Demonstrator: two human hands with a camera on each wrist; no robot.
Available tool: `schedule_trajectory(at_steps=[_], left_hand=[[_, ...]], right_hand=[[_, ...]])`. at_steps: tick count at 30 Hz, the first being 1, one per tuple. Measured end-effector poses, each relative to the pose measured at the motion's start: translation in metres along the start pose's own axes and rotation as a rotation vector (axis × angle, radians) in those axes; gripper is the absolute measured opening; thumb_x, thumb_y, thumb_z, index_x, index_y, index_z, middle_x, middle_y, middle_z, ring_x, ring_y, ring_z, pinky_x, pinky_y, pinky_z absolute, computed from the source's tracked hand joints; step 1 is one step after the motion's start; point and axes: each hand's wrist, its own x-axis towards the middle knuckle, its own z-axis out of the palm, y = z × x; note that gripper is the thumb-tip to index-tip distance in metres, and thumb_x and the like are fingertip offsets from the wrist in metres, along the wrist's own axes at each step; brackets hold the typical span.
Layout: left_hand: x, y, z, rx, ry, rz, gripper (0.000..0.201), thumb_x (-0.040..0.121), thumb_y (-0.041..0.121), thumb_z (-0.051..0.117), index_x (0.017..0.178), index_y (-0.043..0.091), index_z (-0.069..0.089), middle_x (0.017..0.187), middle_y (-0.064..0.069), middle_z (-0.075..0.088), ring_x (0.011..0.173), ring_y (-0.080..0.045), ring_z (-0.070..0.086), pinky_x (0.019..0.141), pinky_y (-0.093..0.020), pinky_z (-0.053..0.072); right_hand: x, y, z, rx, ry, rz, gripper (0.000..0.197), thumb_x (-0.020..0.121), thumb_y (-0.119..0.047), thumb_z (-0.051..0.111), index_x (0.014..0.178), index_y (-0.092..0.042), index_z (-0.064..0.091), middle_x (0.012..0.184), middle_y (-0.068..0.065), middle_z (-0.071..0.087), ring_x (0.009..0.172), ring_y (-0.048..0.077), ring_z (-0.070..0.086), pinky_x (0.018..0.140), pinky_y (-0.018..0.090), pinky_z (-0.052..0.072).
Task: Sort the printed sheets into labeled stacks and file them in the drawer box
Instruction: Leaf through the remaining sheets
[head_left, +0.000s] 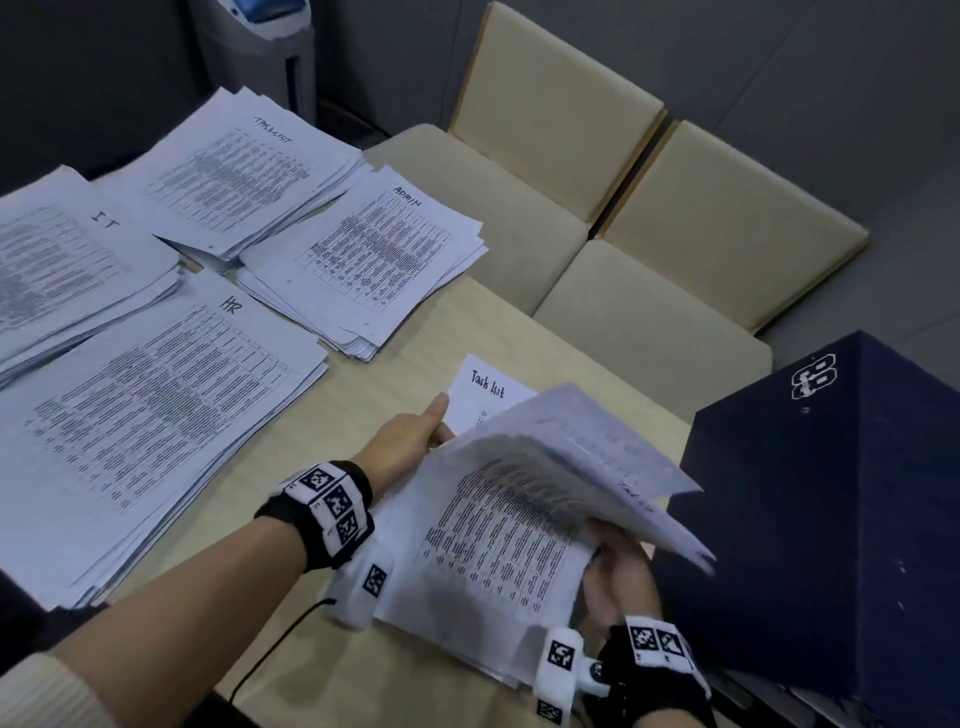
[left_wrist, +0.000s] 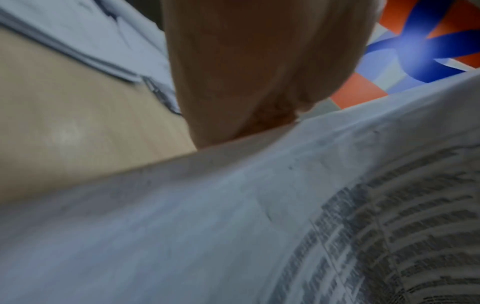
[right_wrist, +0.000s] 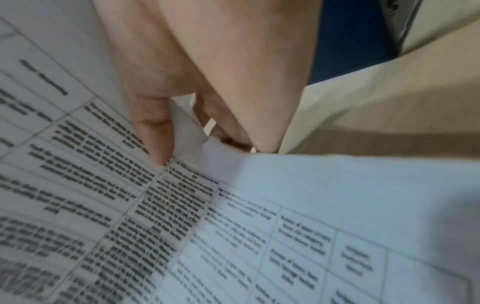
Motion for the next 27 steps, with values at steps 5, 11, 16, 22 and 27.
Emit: schedule_trajectory(at_steps=[5, 11, 16, 22, 27], left_hand=[[0.015, -0.027, 0.000, 0.608, 0.315, -0.104, 0.043, 0.094, 0.052, 0.055, 0.104, 0.010, 0.055, 0.100, -0.005, 0.063, 0.094, -0.028, 0.061, 0.072, -0.033, 0.044], [0.019, -0.031, 0.006, 0.902, 0.163, -0.049, 0.027, 0.090, 0.035, 0.065, 0.091, 0.009, 0.059, 0.089, -0.007, 0.063, 0.088, -0.031, 0.063, 0.064, -0.030, 0.041], [0.012, -0.015, -0.005, 1.065, 0.227, 0.129, 0.029, 0.097, 0.036, 0.054, 0.078, 0.014, 0.059, 0.077, -0.006, 0.060, 0.080, -0.031, 0.065, 0.063, -0.030, 0.044], [0.003, 0.003, -0.006, 0.812, -0.036, 0.488, 0.019, 0.099, 0.013, 0.045, 0.084, 0.014, 0.055, 0.076, -0.007, 0.064, 0.070, -0.027, 0.058, 0.063, -0.035, 0.044], [-0.007, 0.013, -0.009, 0.402, -0.278, 0.307, 0.035, 0.080, -0.016, 0.041, 0.078, 0.010, 0.064, 0.065, 0.017, 0.060, 0.064, 0.006, 0.052, 0.064, -0.010, 0.039]], right_hand=[[0.026, 0.005, -0.027, 0.043, 0.050, -0.122, 0.072, 0.050, -0.019, 0.079, 0.117, -0.006, 0.056, 0.117, 0.023, 0.061, 0.111, 0.044, 0.058, 0.105, 0.058, 0.041], [0.026, 0.007, -0.036, 0.045, 0.008, -0.143, 0.037, 0.070, -0.006, 0.059, 0.106, -0.007, 0.056, 0.105, 0.017, 0.060, 0.099, 0.033, 0.058, 0.098, 0.051, 0.045], [0.035, 0.010, -0.045, -0.011, 0.041, -0.065, 0.036, 0.065, -0.018, 0.066, 0.099, -0.009, 0.062, 0.099, 0.017, 0.064, 0.091, 0.032, 0.062, 0.086, 0.043, 0.046], [0.046, 0.017, -0.046, -0.001, 0.072, -0.046, 0.058, 0.062, -0.023, 0.076, 0.116, -0.006, 0.061, 0.123, 0.027, 0.060, 0.118, 0.046, 0.056, 0.109, 0.060, 0.033], [0.041, 0.010, -0.035, -0.093, 0.074, -0.103, 0.018, 0.083, 0.006, 0.056, 0.100, 0.004, 0.062, 0.100, 0.024, 0.065, 0.092, 0.037, 0.064, 0.088, 0.050, 0.051]])
